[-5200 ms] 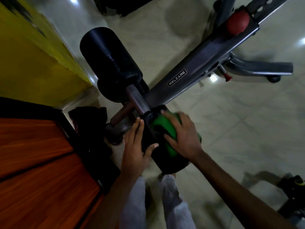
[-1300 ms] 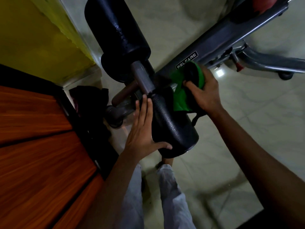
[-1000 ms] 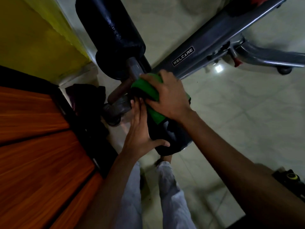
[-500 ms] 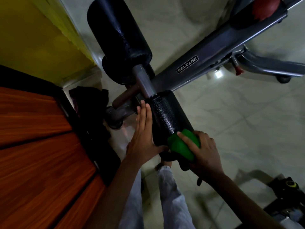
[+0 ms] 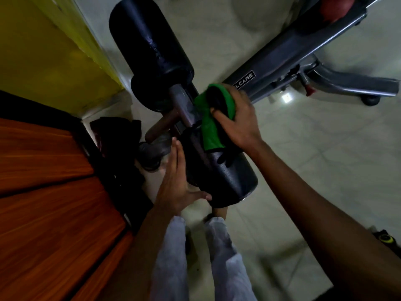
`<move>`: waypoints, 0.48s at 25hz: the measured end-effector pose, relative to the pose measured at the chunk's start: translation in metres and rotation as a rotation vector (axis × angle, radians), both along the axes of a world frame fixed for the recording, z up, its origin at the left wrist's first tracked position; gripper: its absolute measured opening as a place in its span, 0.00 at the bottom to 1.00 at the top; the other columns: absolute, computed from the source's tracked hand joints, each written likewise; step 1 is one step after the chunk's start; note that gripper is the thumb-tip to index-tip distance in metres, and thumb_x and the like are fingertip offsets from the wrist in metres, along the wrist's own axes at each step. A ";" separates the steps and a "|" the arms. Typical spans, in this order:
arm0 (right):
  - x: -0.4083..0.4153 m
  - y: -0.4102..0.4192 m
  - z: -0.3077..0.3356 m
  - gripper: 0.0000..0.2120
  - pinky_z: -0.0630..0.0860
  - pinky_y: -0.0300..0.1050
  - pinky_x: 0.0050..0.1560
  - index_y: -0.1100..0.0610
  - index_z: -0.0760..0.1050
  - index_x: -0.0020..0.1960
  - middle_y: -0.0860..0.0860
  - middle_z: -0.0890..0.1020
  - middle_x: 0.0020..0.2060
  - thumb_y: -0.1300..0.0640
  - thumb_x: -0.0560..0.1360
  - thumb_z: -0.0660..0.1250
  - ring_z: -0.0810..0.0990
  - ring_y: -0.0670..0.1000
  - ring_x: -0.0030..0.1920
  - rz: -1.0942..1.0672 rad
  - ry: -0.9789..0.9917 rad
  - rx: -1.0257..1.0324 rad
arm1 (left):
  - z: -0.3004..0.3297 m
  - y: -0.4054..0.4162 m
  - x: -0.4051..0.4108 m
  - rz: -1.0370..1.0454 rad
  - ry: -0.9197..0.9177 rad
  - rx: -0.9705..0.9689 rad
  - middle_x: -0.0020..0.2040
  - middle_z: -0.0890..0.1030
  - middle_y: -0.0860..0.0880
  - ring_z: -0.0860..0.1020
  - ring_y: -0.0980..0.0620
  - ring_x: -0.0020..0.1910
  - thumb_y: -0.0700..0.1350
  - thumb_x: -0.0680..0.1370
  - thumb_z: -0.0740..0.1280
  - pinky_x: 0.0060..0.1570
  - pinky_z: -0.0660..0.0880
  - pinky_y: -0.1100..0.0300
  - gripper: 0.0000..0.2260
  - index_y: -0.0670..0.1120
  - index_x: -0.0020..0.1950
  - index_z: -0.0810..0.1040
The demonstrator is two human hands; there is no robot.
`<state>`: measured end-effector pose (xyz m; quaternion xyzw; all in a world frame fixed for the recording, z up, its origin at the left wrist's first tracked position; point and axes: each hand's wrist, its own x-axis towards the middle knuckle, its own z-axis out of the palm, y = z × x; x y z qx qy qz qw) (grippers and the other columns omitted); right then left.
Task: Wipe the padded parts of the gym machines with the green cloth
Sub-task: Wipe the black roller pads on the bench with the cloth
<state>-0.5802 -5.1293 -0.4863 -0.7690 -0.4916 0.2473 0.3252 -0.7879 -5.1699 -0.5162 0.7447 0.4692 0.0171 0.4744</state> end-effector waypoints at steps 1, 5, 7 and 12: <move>0.005 -0.004 0.003 0.27 0.65 0.36 0.52 0.54 0.70 0.69 0.57 0.76 0.55 0.52 0.70 0.66 0.74 0.54 0.55 -0.013 0.002 0.015 | -0.003 -0.003 -0.006 0.004 0.005 -0.008 0.76 0.32 0.52 0.33 0.60 0.74 0.79 0.55 0.64 0.73 0.44 0.53 0.65 0.48 0.75 0.33; 0.000 -0.009 0.004 0.29 0.70 0.44 0.53 0.52 0.69 0.70 0.57 0.74 0.53 0.47 0.70 0.64 0.74 0.56 0.53 0.144 -0.123 0.005 | 0.005 -0.009 0.010 0.022 -0.040 -0.029 0.76 0.30 0.52 0.32 0.55 0.75 0.74 0.55 0.69 0.72 0.37 0.57 0.65 0.49 0.75 0.32; -0.017 -0.005 -0.002 0.31 0.73 0.51 0.49 0.51 0.69 0.70 0.59 0.74 0.52 0.44 0.68 0.63 0.74 0.59 0.51 0.275 -0.292 -0.022 | 0.011 -0.008 0.024 0.014 -0.030 -0.027 0.75 0.29 0.51 0.30 0.54 0.74 0.72 0.53 0.71 0.72 0.37 0.52 0.67 0.47 0.76 0.33; -0.033 -0.037 -0.005 0.29 0.71 0.53 0.45 0.49 0.66 0.70 0.59 0.73 0.52 0.42 0.70 0.59 0.73 0.59 0.50 0.336 -0.580 -0.063 | 0.012 -0.009 0.023 0.007 -0.033 -0.014 0.75 0.31 0.50 0.32 0.52 0.75 0.73 0.52 0.70 0.75 0.43 0.43 0.66 0.45 0.76 0.36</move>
